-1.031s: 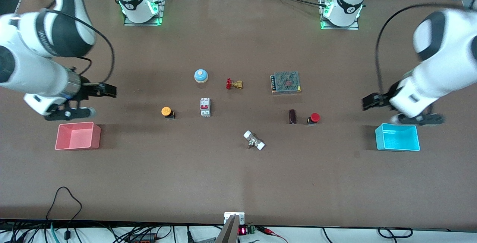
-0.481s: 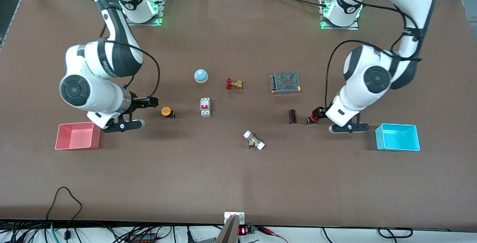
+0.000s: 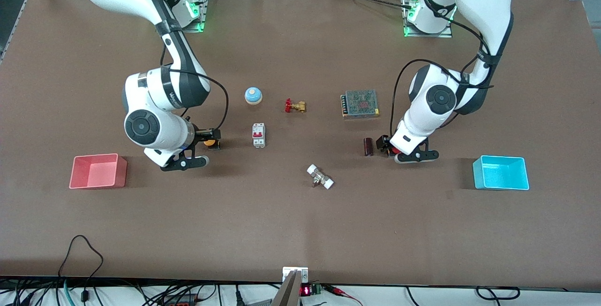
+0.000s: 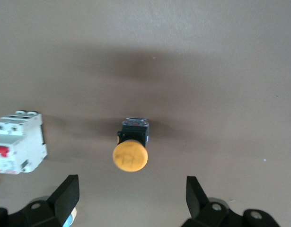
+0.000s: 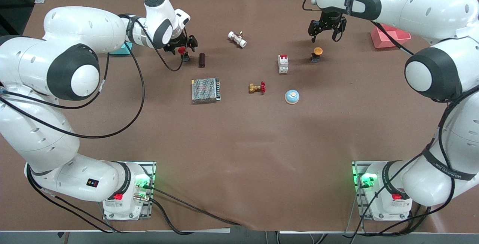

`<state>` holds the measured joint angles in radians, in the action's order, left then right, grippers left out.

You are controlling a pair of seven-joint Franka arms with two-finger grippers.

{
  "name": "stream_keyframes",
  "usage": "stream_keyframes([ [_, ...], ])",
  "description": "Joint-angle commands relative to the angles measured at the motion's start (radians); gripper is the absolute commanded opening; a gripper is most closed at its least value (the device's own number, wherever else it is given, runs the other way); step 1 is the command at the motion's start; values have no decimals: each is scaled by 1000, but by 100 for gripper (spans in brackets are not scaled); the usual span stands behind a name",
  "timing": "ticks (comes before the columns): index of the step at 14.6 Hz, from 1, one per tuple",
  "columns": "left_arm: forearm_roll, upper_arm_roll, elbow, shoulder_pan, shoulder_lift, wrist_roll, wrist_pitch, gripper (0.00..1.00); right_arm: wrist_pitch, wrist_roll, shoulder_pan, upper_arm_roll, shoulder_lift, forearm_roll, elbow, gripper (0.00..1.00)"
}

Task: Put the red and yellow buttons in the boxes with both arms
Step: 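Grasp the yellow button with the right gripper while the left gripper grasps the red button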

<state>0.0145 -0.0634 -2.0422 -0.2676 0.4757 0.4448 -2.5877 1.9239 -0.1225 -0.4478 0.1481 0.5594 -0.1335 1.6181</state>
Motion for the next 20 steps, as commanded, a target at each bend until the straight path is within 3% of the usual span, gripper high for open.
stream_keyframes([
  [1,-25,14,8,-7,9,26,-14,100,32,-11,-15,4,31,-5,5,100],
  [5,-24,19,16,-4,32,26,-14,86,138,-12,-32,2,39,-9,72,100],
  [9,-24,20,25,1,35,26,-14,51,164,-23,-42,4,77,-12,72,100],
  [11,-24,25,31,1,37,26,-12,25,164,-43,-42,4,88,-11,72,100],
  [13,-25,27,48,7,29,22,0,7,162,-43,-43,4,90,-11,74,100],
  [15,-25,27,86,36,6,3,65,1,164,-43,-40,4,102,-11,75,100],
  [18,-25,24,178,119,-43,-115,265,1,158,-45,-35,5,108,-9,77,100],
  [20,-25,24,214,189,-77,-235,355,1,153,-60,-37,5,109,-9,77,93],
])
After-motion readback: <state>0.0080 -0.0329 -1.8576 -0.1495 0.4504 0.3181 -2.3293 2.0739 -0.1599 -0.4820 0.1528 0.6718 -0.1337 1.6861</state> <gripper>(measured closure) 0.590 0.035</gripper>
